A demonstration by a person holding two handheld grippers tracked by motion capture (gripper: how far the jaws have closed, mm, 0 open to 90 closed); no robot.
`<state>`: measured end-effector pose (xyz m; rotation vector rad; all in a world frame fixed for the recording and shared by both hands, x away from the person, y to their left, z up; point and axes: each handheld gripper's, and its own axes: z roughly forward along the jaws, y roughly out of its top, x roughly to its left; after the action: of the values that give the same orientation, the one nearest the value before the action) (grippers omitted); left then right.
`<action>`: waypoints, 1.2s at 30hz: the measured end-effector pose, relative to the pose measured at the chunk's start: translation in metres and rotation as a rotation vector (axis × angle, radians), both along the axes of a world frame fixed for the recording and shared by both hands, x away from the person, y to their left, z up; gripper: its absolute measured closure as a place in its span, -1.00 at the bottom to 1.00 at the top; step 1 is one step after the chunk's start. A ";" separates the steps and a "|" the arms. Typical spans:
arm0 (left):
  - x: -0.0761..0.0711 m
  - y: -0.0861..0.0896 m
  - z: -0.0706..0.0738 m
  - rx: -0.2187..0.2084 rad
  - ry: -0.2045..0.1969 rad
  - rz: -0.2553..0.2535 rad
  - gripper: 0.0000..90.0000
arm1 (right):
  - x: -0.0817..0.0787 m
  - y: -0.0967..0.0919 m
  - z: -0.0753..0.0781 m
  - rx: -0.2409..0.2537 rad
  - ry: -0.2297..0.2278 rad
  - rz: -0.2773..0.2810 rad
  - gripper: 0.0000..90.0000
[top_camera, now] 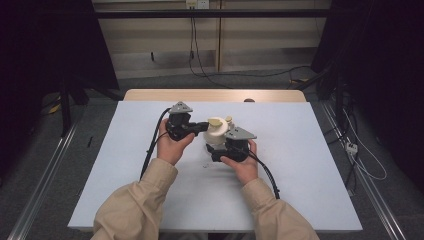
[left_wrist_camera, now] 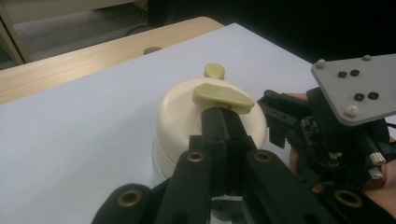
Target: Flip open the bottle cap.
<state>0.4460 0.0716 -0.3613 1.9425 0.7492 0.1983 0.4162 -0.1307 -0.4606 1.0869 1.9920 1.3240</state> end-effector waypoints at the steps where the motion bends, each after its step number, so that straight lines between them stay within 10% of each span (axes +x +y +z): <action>1: 0.000 0.000 0.001 -0.002 0.000 -0.001 1.00 | 0.000 0.000 0.000 0.000 0.001 0.000 -0.86; 36: 0.012 -0.026 0.008 -0.008 -0.011 -0.015 1.00 | 0.000 -0.001 0.001 0.006 0.007 -0.001 -0.86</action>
<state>0.4576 0.0458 -0.3532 1.9374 0.7266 0.1959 0.4161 -0.1312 -0.4601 1.0964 1.9939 1.3281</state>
